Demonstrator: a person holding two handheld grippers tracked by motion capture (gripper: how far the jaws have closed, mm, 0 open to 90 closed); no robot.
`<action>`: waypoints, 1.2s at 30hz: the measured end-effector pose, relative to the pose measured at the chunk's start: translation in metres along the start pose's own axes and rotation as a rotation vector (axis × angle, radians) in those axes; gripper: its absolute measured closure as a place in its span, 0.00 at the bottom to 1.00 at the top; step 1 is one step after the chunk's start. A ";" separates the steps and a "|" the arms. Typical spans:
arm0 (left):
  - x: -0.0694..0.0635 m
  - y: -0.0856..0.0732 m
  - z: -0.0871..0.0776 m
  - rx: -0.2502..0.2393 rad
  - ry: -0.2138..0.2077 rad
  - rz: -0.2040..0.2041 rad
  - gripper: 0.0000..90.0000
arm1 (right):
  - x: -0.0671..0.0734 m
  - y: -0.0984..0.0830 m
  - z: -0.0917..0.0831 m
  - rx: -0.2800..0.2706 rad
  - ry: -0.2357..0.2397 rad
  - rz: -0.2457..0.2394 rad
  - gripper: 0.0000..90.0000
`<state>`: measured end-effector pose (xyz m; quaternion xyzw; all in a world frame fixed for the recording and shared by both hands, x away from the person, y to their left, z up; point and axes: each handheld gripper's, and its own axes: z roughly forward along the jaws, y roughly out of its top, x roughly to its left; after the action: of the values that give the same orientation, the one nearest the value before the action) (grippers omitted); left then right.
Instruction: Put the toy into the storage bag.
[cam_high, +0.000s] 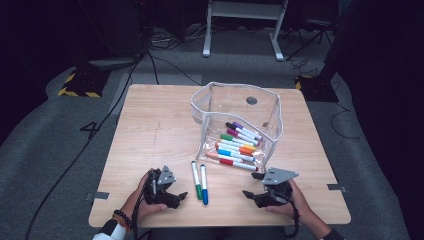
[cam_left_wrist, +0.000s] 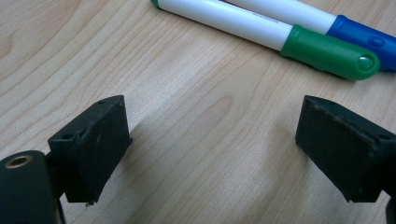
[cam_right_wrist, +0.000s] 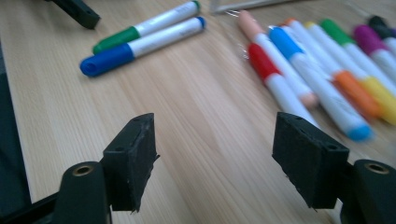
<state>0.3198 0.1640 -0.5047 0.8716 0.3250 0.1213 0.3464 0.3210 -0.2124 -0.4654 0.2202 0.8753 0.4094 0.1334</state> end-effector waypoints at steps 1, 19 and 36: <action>0.000 0.000 0.000 0.000 0.000 0.000 0.11 | 0.004 0.004 0.008 -0.003 0.012 -0.009 0.34; 0.000 0.000 0.000 0.000 -0.001 0.002 0.11 | 0.047 0.053 0.104 0.011 0.105 -0.025 0.37; 0.000 0.000 0.000 -0.001 -0.002 0.002 0.11 | -0.003 0.021 0.072 0.100 0.059 0.010 0.83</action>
<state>0.3191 0.1641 -0.5048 0.8719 0.3236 0.1209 0.3472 0.3593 -0.1547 -0.4945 0.2189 0.8970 0.3722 0.0942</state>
